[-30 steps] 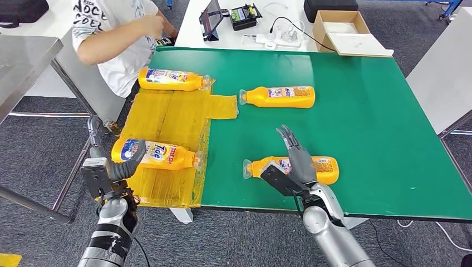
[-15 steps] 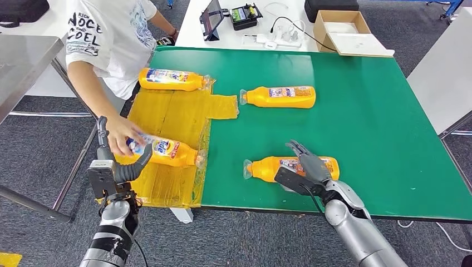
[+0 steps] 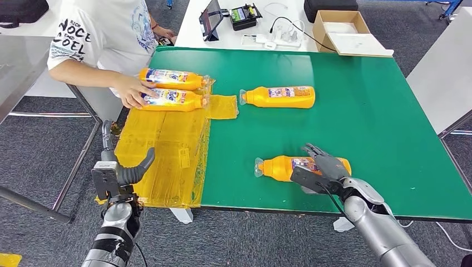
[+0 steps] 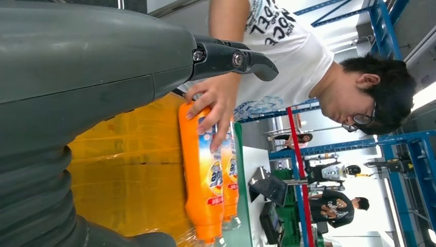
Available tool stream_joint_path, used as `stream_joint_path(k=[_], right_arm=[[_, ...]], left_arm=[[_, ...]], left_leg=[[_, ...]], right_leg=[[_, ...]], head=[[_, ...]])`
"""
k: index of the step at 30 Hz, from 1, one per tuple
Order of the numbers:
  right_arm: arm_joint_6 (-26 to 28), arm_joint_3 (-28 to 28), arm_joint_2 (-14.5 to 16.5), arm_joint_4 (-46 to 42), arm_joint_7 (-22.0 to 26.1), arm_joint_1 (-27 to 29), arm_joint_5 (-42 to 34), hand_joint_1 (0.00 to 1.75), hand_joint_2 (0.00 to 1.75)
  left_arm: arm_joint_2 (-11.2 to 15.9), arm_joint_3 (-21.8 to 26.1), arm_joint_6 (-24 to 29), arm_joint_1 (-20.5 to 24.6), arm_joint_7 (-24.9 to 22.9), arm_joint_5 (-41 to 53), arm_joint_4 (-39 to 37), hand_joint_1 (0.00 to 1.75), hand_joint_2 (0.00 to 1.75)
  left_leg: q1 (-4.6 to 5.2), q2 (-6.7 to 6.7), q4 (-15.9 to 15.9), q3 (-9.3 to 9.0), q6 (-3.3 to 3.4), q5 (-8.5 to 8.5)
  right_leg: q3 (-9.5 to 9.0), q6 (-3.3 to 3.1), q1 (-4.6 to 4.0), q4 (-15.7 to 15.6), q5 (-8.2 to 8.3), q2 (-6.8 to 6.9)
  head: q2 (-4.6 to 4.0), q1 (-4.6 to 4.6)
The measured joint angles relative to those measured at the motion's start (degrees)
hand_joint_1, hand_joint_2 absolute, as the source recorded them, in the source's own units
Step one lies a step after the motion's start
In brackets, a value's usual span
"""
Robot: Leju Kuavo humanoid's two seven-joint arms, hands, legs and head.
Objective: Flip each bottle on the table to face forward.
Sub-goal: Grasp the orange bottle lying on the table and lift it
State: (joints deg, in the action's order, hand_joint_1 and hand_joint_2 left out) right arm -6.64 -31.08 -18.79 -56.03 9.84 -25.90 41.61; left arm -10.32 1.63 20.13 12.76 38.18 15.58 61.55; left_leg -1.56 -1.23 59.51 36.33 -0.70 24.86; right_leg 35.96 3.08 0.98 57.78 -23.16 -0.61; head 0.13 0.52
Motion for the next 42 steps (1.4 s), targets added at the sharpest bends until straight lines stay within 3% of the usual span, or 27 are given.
stream_joint_path(k=[13, 39, 40, 42], right_arm=[[-3.38, -2.32, -3.3, 0.36, -1.35, -2.13, -1.43, 0.0, 1.75], [-3.86, -5.3, -7.61, -3.38, -3.36, -2.46, -1.99, 0.0, 1.75], [-4.42, -5.5, -7.93, -3.38, -3.48, -2.46, -2.27, 0.28, 1.75], [-5.56, -5.92, -8.63, -3.37, -3.75, -2.5, -2.97, 1.13, 1.75]], left_arm=[[-0.09, -0.15, -0.15, 0.09, 0.0, 0.02, -1.43, 0.0, 1.75], [-0.14, -0.15, -0.84, 0.14, 0.0, 0.5, -2.55, 0.0, 1.75], [-0.15, -0.15, -0.86, 0.15, 0.0, 0.52, -2.64, 0.0, 1.75], [-0.15, -0.15, -0.88, 0.17, 0.0, 0.53, -2.82, 0.0, 1.75]], left_leg=[[0.03, -0.01, 0.0, 0.02, 0.0, 0.0], [0.02, -0.01, 0.01, 0.04, 0.01, 0.0], [0.02, -0.01, 0.01, 0.04, 0.01, 0.0], [0.02, -0.01, 0.01, 0.04, 0.01, 0.01]], right_leg=[[-0.01, 0.01, 0.03, 0.0, 0.01, 0.0], [0.01, 0.01, 0.02, 0.0, 0.0, 0.0], [0.01, 0.01, 0.02, 0.0, 0.0, 0.0], [0.01, 0.01, 0.02, 0.0, 0.0, 0.0]], head=[[0.0, 0.0], [0.0, 0.01], [0.0, 0.01], [0.0, 0.01]])
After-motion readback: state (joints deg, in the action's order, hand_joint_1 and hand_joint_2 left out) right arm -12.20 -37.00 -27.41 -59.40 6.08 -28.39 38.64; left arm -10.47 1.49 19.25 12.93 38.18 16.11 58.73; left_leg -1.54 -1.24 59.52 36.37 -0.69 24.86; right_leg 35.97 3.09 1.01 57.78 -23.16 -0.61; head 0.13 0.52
